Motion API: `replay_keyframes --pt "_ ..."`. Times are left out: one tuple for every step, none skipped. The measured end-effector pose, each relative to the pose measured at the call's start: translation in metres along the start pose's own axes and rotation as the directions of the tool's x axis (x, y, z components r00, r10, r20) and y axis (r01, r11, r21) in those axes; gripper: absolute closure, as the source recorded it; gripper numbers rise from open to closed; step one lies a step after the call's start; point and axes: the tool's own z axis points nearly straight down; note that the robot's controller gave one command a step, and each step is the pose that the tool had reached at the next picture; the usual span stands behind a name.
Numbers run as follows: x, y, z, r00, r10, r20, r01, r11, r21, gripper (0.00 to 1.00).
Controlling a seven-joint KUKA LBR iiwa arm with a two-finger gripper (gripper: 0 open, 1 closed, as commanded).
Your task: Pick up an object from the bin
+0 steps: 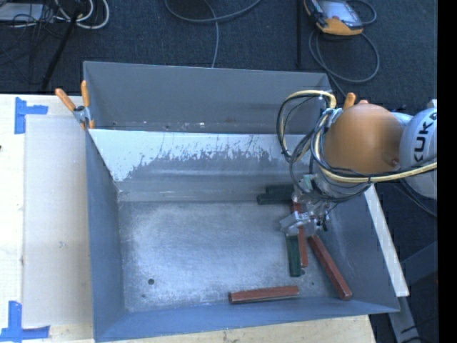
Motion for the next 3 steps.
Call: replay_keyframes --pt "0.011 0.015 -0.015 0.914 -0.407 -0.006 0.407 0.914 0.008 1.0" --pt "0.009 0.02 -0.034 0.537 -0.844 -0.006 0.844 0.537 0.002 1.0" --pt "0.016 0.032 -0.086 0.189 -0.982 -0.009 0.982 0.189 -0.003 1.0"
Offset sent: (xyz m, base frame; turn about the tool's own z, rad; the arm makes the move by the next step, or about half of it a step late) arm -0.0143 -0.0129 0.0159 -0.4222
